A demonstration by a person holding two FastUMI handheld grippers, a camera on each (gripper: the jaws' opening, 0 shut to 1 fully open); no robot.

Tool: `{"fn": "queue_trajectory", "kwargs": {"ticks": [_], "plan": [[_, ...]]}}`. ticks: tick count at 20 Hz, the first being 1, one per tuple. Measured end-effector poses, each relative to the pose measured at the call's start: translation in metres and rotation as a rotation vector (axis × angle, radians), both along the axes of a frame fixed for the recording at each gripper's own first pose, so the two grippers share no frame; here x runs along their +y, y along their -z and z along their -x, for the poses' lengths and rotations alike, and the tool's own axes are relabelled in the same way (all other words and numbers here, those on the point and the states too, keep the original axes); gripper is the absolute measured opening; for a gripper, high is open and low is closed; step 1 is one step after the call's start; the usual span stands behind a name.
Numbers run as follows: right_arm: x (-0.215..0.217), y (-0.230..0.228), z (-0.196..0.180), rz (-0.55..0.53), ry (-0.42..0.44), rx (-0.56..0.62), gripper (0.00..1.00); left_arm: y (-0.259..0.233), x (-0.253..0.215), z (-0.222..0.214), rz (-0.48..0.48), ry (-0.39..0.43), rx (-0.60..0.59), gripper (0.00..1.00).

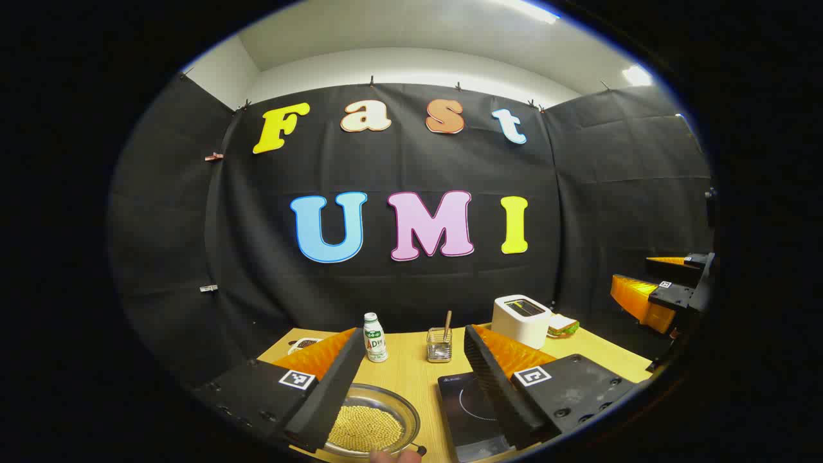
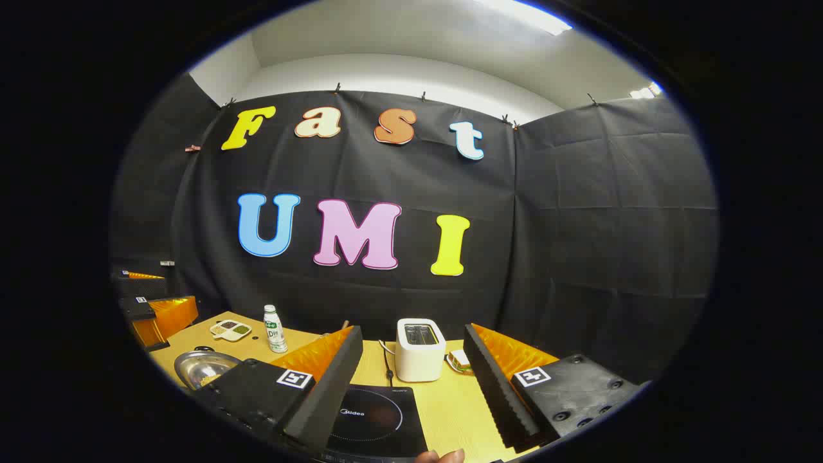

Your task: First push the handle of the pot to place it horizontally, then grasp the pot with both hands and set it on the induction cooktop.

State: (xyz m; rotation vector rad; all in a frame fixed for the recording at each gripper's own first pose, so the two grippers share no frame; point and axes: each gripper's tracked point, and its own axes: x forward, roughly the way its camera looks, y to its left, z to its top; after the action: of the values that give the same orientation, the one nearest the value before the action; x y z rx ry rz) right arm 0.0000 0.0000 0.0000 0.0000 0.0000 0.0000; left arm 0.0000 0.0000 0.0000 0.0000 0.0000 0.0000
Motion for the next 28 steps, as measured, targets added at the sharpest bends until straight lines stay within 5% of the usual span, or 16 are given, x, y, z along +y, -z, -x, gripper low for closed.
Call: {"fn": "queue_trajectory", "kwargs": {"ticks": [20, 21, 27, 28], "plan": [[-0.012, 0.005, -0.003, -0.021, 0.003, 0.008, 0.98, 0.003, -0.005, 0.005, 0.008, 0.014, 0.014, 0.93], [-0.013, 0.006, -0.004, -0.022, 0.004, 0.008, 0.98, 0.003, -0.005, 0.007, 0.012, 0.023, 0.016, 0.87], [-0.02, 0.012, -0.004, -0.047, 0.019, 0.013, 0.98, 0.032, -0.006, 0.021, -0.039, 0.111, 0.149, 0.06], [-0.021, 0.013, -0.004, -0.055, 0.021, 0.017, 0.98, 0.043, -0.006, 0.023, -0.046, 0.135, 0.192, 0.06]]}}
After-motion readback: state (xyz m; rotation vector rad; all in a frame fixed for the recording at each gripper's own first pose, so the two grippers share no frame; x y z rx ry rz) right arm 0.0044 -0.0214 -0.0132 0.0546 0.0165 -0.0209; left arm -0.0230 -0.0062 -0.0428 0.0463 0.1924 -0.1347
